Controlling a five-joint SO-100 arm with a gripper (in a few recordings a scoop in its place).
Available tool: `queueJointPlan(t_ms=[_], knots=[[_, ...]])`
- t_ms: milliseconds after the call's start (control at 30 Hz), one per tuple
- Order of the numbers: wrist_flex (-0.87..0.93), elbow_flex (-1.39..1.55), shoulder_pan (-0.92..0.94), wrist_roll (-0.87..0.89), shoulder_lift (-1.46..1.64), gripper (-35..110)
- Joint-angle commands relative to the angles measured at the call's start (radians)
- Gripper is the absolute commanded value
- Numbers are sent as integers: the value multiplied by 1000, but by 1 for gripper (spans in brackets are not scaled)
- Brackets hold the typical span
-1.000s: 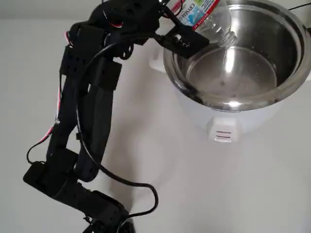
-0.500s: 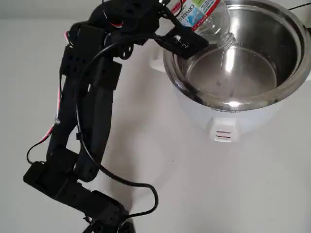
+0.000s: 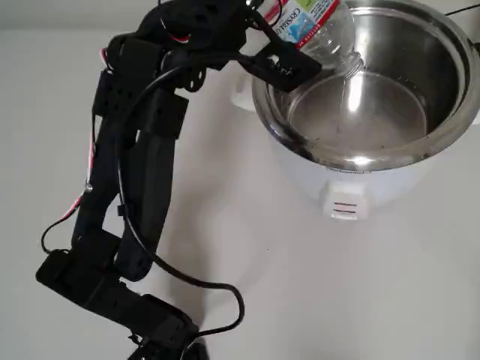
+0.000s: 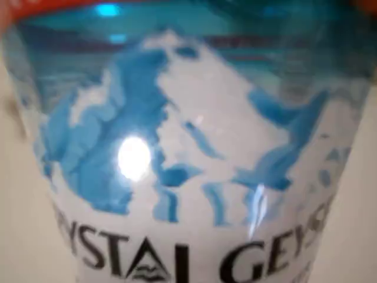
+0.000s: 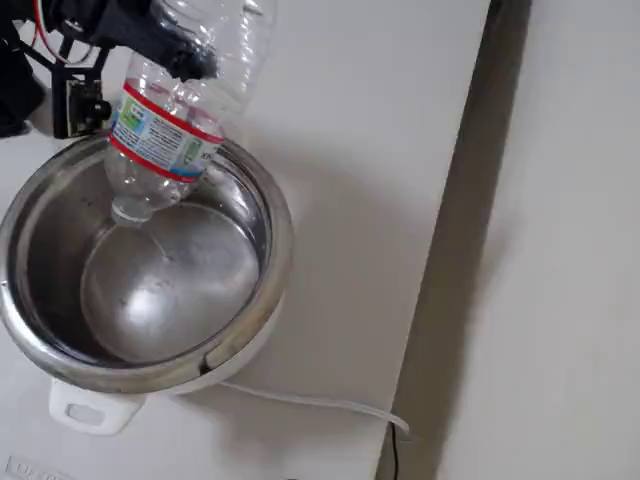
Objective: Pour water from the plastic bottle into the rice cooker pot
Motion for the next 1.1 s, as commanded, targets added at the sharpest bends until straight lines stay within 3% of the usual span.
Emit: queueJointPlan(t_ms=[0, 633, 833, 1067], knots=[[2, -92, 25, 11, 41, 10], [-3, -92, 17, -57, 37, 10], [8, -87, -15, -279, 32, 10], [44, -84, -58, -756, 14, 9]])
